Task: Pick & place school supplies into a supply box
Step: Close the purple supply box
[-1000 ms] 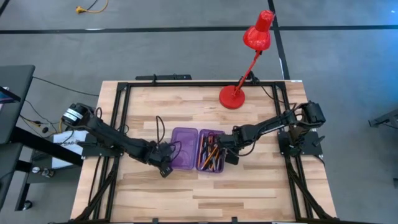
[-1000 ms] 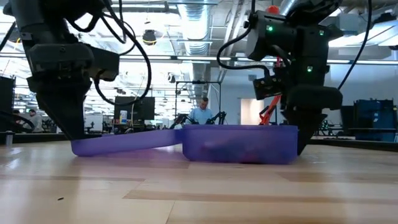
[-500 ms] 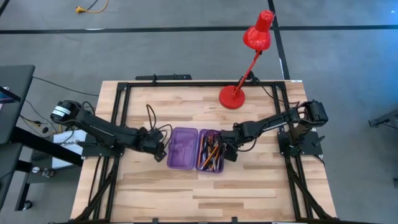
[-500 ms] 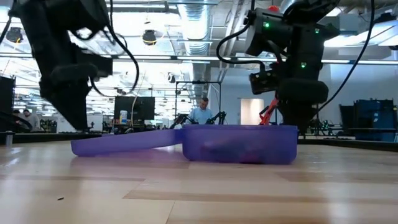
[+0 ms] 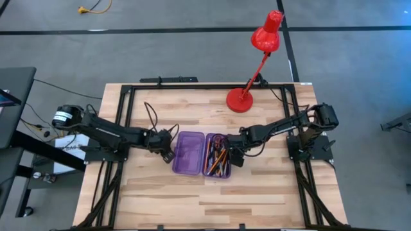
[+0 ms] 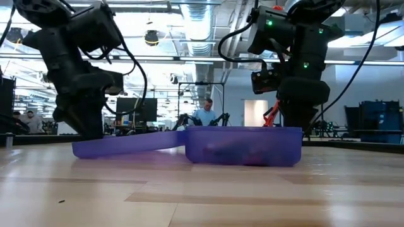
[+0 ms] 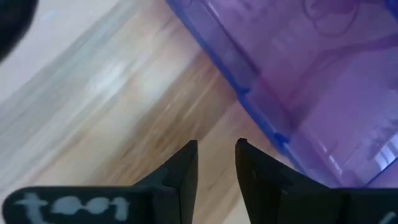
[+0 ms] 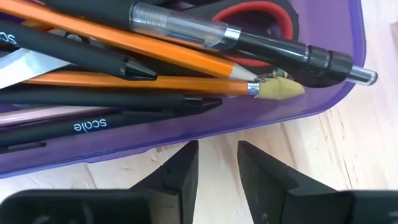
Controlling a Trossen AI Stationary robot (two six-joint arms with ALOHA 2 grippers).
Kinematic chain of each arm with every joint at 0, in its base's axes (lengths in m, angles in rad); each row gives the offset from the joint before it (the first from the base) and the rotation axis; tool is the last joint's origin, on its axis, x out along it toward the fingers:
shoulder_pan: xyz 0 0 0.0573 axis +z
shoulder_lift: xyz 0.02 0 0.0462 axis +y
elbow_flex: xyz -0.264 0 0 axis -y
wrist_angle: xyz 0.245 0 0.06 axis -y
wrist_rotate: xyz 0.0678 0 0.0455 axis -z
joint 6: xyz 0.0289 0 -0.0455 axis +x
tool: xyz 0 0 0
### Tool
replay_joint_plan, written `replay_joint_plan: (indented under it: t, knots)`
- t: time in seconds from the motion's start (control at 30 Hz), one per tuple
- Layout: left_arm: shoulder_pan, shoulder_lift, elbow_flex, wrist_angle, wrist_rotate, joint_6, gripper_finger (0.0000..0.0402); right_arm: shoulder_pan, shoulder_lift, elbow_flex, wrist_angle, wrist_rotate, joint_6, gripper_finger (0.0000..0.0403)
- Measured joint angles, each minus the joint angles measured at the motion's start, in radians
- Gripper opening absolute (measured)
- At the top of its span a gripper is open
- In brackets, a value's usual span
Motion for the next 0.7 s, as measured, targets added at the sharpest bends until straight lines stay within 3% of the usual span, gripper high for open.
replay_joint_plan:
  t: [0.2,0.53,0.7]
  knots:
    - [0.045,0.011,0.000,0.026,0.026,0.066,0.0093,0.000,0.000,0.000,0.002,0.000,-0.008,0.0106]
    - [0.054,0.035,0.000,0.069,0.093,0.514,0.0093,0.001,0.001,0.000,-0.019,-0.008,-0.027,0.0106]
    - [0.071,0.035,0.000,0.078,0.128,0.617,0.0093,0.003,0.001,0.000,-0.024,-0.008,-0.028,0.0106]
